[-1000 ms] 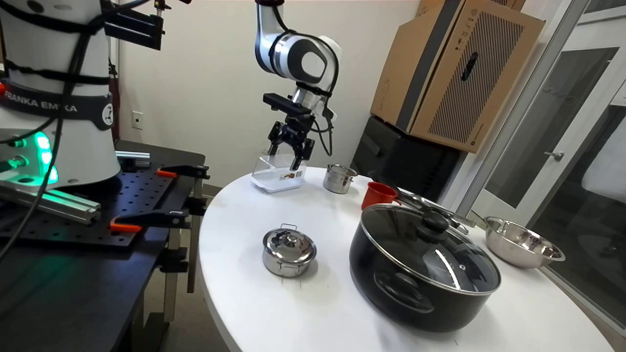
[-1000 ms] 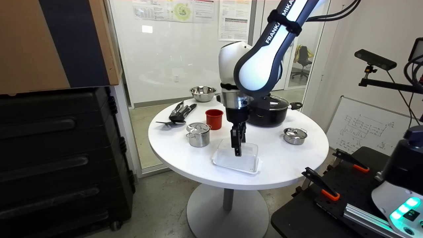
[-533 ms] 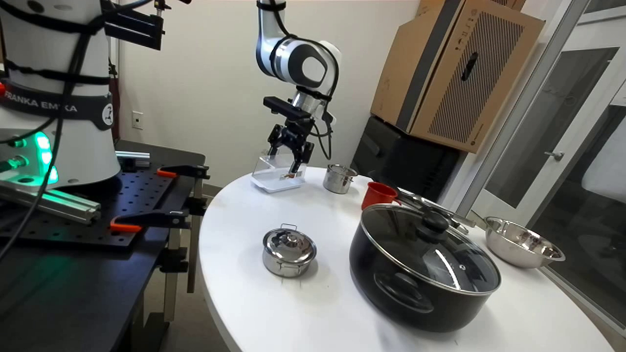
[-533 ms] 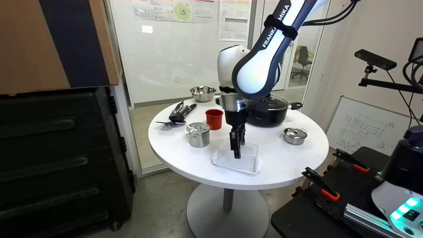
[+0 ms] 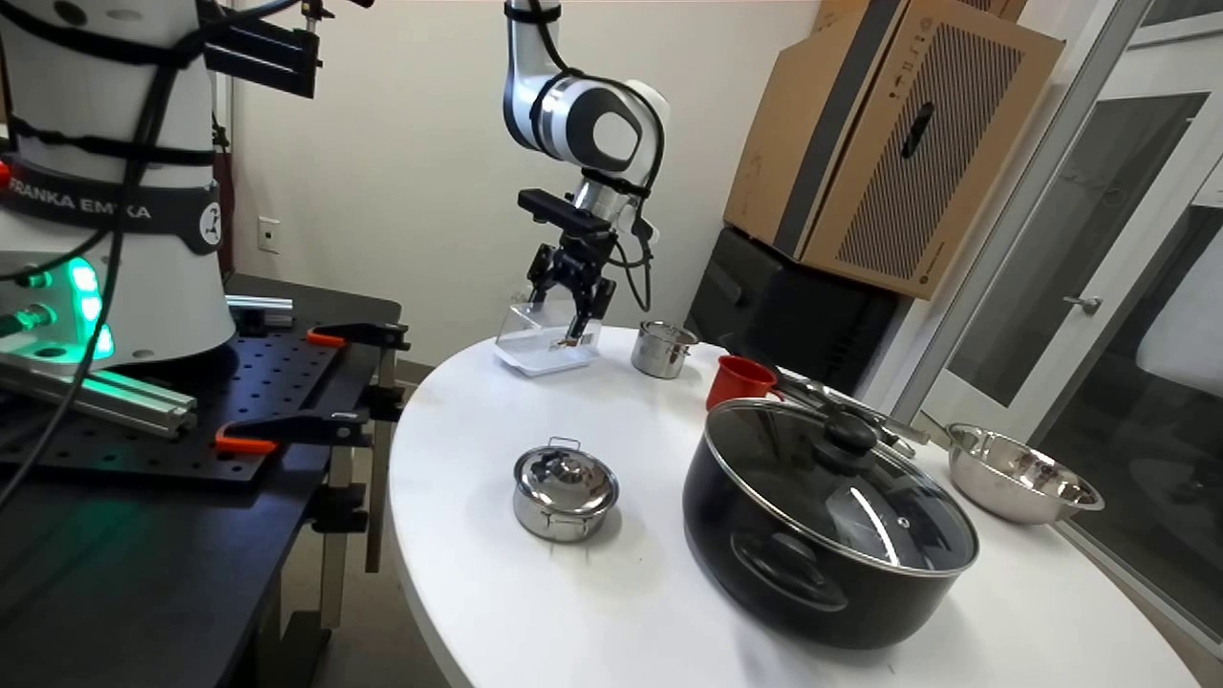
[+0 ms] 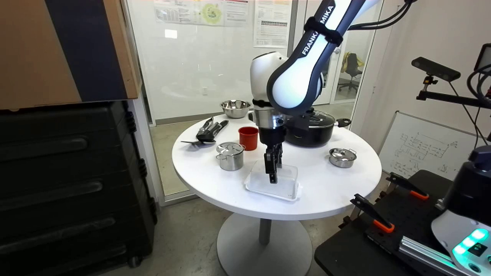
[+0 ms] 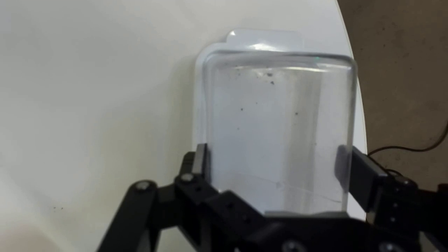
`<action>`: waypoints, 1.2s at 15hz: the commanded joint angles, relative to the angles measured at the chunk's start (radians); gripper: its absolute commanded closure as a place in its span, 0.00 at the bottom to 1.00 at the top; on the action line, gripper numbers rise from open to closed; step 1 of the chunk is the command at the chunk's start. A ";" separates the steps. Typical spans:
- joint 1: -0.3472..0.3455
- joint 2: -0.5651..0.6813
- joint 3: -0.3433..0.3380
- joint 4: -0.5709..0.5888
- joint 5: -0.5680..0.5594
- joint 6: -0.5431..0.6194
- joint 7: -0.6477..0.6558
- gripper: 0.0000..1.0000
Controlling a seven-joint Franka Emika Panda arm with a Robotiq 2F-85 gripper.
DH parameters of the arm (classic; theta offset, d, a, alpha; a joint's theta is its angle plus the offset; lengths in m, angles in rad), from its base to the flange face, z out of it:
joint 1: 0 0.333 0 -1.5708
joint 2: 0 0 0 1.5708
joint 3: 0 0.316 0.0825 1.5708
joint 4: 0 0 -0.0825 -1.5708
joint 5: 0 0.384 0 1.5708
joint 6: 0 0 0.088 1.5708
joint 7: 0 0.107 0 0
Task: Put the clear bowl on the table
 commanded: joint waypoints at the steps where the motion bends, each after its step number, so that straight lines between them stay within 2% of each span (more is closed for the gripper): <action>1: -0.019 -0.039 0.024 -0.016 0.040 0.006 -0.037 0.36; 6: -0.069 -0.131 0.052 -0.052 0.140 0.010 -0.101 0.36; 9: -0.080 -0.179 0.010 -0.059 0.142 0.015 -0.066 0.36; 13: -0.111 -0.132 -0.056 0.004 0.103 -0.049 -0.067 0.36; 16: -0.147 -0.055 -0.066 0.064 0.122 -0.136 -0.181 0.36; 18: -0.153 -0.011 -0.078 0.099 0.090 -0.187 -0.204 0.36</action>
